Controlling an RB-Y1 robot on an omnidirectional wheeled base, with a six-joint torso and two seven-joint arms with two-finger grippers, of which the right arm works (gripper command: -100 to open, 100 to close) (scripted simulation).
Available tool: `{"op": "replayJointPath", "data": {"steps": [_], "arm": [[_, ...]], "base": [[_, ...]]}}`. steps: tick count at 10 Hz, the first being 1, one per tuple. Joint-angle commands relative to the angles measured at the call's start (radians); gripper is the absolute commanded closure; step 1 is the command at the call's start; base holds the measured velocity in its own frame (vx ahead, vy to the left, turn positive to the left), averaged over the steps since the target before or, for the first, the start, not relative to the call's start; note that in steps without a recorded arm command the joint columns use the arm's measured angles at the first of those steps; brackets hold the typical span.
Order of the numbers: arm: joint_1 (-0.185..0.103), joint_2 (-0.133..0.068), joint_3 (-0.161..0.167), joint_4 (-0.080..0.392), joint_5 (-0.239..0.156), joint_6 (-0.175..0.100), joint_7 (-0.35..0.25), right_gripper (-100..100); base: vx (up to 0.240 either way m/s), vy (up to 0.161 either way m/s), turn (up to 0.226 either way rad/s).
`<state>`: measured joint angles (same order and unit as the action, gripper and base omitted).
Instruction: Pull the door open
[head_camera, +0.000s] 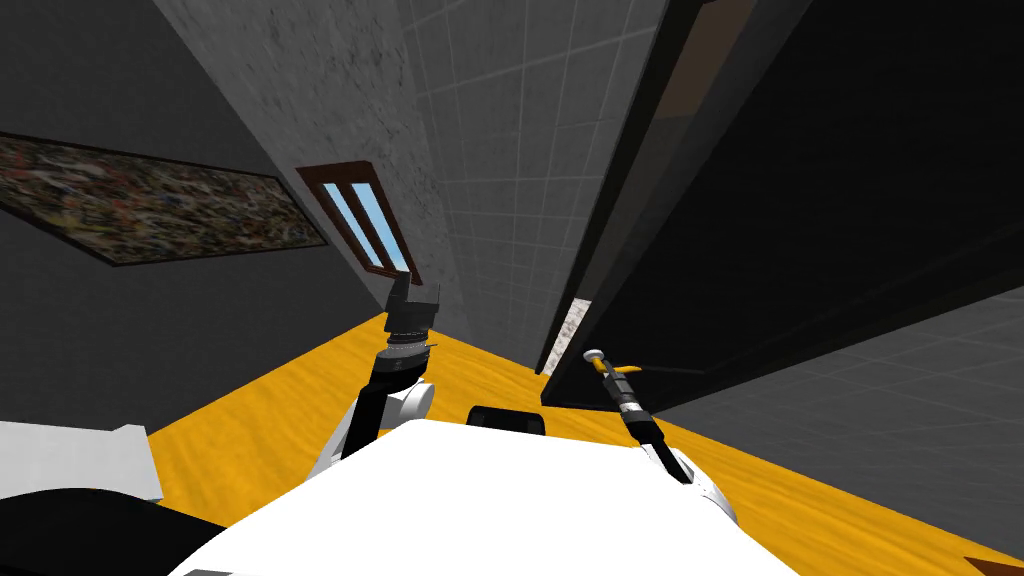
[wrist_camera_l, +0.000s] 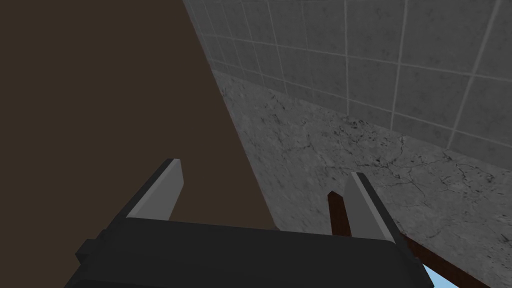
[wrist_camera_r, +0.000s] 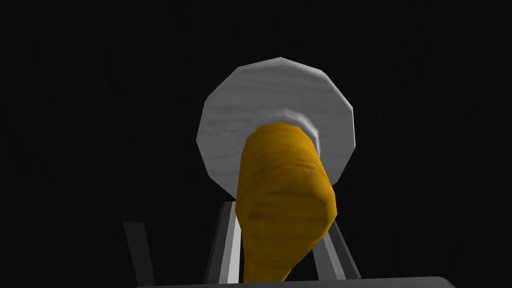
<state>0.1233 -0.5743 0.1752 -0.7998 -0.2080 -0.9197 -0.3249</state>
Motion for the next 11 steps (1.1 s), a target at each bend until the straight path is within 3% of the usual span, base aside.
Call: {"op": "replayJointPath", "data": {"steps": [1, 8, 9, 10, 11], "arm": [[0.012, -0.013, 0.009, 0.008, -0.003, -0.027, -0.009, 100], [0.062, -0.068, 0.049, 0.043, -0.014, -0.145, -0.048, 100], [0.066, -0.073, 0.053, 0.046, -0.015, -0.155, -0.051, 100], [0.062, -0.063, 0.055, 0.046, -0.011, -0.145, -0.049, 100], [0.067, -0.068, 0.063, 0.059, -0.013, -0.167, -0.055, 100]], "base": [[-0.151, -0.05, 0.18], [-0.221, -0.09, 0.177], [-0.192, -0.086, 0.152], [-0.085, -0.032, 0.028], [-0.169, -0.059, 0.2]]}}
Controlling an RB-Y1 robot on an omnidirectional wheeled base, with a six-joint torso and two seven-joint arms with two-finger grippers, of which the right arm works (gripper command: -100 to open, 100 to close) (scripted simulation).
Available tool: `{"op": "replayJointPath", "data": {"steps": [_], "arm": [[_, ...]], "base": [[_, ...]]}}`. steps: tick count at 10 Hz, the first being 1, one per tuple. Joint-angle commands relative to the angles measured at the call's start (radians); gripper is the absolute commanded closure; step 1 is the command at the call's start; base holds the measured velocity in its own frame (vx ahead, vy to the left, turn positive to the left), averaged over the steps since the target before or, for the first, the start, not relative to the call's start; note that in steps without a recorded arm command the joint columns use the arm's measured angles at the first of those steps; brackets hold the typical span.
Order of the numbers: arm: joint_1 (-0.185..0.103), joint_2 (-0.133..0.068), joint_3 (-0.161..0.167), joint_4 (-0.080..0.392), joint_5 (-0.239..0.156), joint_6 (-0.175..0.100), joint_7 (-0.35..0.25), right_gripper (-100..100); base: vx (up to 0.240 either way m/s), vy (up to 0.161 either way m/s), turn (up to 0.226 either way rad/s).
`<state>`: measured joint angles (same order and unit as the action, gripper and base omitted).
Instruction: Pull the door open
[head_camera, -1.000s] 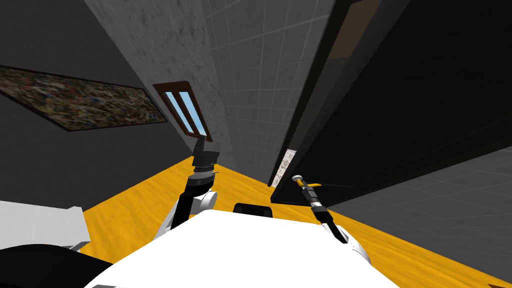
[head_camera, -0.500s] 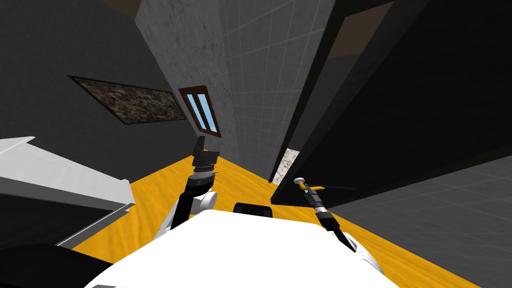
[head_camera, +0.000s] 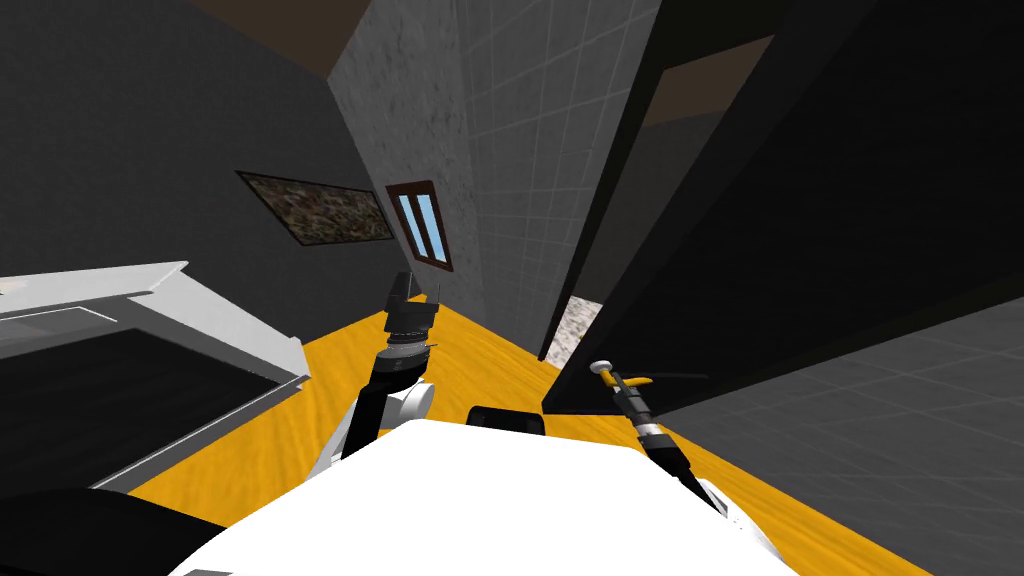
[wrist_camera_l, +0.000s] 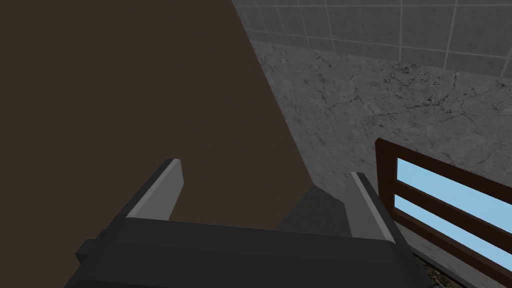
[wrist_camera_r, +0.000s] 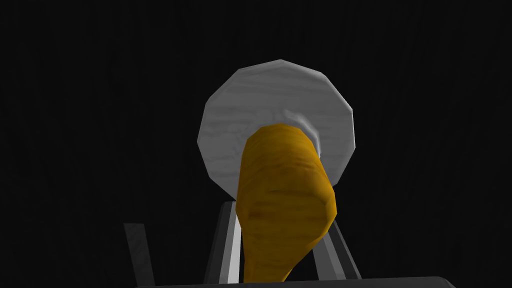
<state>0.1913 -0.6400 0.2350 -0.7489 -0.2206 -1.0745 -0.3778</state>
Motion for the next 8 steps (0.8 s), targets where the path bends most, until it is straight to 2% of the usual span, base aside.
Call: {"op": "replayJointPath", "data": {"steps": [1, 8], "arm": [[0.0, -0.004, 0.005, 0.01, -0.001, -0.016, -0.003, 100], [0.012, -0.031, 0.026, 0.053, -0.009, -0.091, -0.021, 100]], "base": [[-0.23, -0.086, 0.206], [-0.227, -0.091, 0.181]]}}
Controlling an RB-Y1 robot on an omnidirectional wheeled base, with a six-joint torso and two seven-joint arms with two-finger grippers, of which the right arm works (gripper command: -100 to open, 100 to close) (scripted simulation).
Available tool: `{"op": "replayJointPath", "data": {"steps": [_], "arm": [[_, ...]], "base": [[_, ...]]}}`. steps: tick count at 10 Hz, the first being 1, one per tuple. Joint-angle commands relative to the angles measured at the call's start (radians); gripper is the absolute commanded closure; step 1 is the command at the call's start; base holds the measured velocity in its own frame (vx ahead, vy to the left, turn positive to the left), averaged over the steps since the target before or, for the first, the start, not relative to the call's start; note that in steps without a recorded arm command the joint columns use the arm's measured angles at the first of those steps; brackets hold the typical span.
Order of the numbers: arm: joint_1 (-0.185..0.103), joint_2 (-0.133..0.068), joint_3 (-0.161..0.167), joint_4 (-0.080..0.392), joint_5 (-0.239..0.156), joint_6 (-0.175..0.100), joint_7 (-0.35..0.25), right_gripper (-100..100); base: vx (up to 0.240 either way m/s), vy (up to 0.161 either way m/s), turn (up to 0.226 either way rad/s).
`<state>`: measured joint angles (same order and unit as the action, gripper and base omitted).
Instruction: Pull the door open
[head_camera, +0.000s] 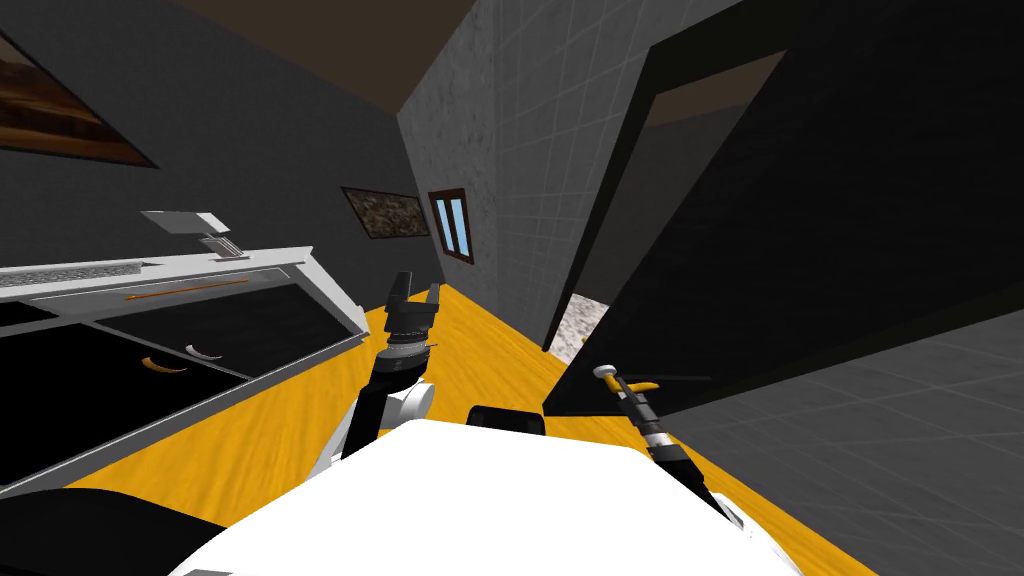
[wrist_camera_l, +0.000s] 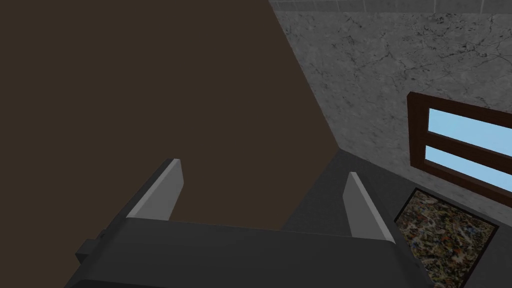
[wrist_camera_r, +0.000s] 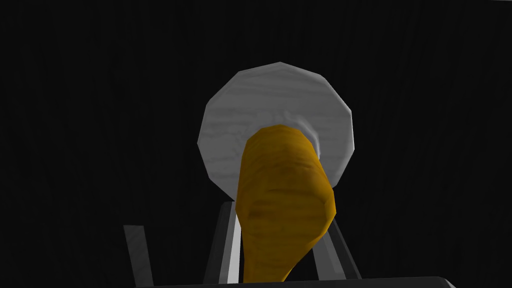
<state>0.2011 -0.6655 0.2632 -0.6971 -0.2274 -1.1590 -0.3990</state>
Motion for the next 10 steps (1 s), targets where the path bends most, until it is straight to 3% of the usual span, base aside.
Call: {"op": "replayJointPath", "data": {"steps": [1, 2, 10], "arm": [[0.003, -0.008, 0.0, 0.005, -0.003, -0.013, -0.002, 100], [0.0, -0.001, 0.004, 0.004, 0.0, -0.008, -0.002, 100], [0.017, -0.018, 0.021, 0.056, -0.013, -0.085, -0.014, 100]], "base": [[-0.193, -0.084, 0.12], [-0.078, -0.034, 0.028], [-0.199, -0.082, 0.183]]}}
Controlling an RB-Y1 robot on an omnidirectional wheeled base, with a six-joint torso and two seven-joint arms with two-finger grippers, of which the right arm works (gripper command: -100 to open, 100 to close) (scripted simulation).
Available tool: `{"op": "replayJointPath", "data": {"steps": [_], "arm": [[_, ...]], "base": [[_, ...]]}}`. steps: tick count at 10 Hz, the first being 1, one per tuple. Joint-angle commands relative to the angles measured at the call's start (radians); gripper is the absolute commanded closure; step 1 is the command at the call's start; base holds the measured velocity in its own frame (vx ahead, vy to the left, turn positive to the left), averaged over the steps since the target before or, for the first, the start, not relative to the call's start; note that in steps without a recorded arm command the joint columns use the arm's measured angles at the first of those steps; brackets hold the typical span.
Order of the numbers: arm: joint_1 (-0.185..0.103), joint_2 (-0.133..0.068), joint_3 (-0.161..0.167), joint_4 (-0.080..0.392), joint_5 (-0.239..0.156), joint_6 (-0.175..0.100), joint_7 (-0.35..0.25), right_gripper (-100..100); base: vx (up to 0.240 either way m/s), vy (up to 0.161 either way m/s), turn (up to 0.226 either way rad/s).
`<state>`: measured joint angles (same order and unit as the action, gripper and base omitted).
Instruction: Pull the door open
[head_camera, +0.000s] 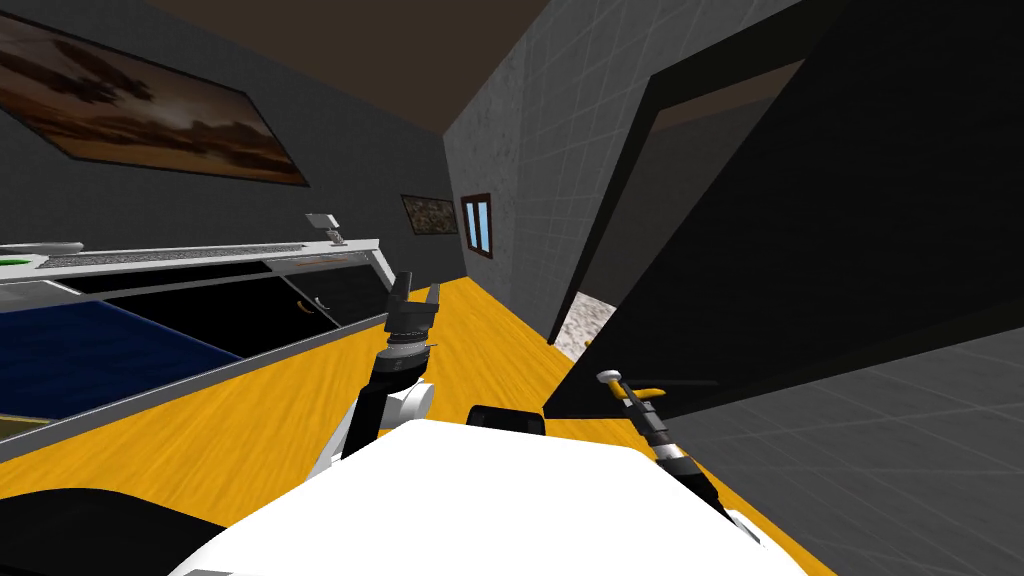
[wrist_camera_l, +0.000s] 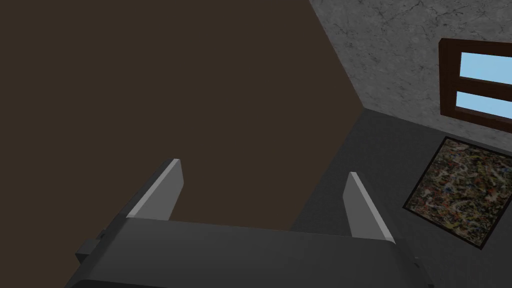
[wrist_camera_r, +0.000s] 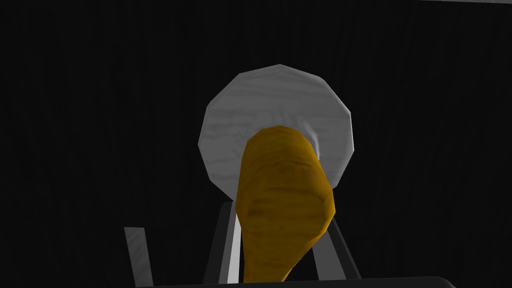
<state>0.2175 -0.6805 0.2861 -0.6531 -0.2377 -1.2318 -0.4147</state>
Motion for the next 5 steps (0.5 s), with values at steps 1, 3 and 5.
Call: {"op": "replayJointPath", "data": {"steps": [1, 3, 5], "arm": [[0.003, -0.005, -0.001, 0.018, -0.004, -0.021, 0.0, 100], [0.006, -0.009, 0.002, 0.027, -0.006, -0.035, -0.002, 100], [-0.003, 0.0, 0.01, 0.054, -0.003, -0.052, -0.006, 100]], "base": [[-0.208, -0.066, 0.154], [-0.181, -0.062, 0.129], [-0.099, -0.036, 0.087]]}}
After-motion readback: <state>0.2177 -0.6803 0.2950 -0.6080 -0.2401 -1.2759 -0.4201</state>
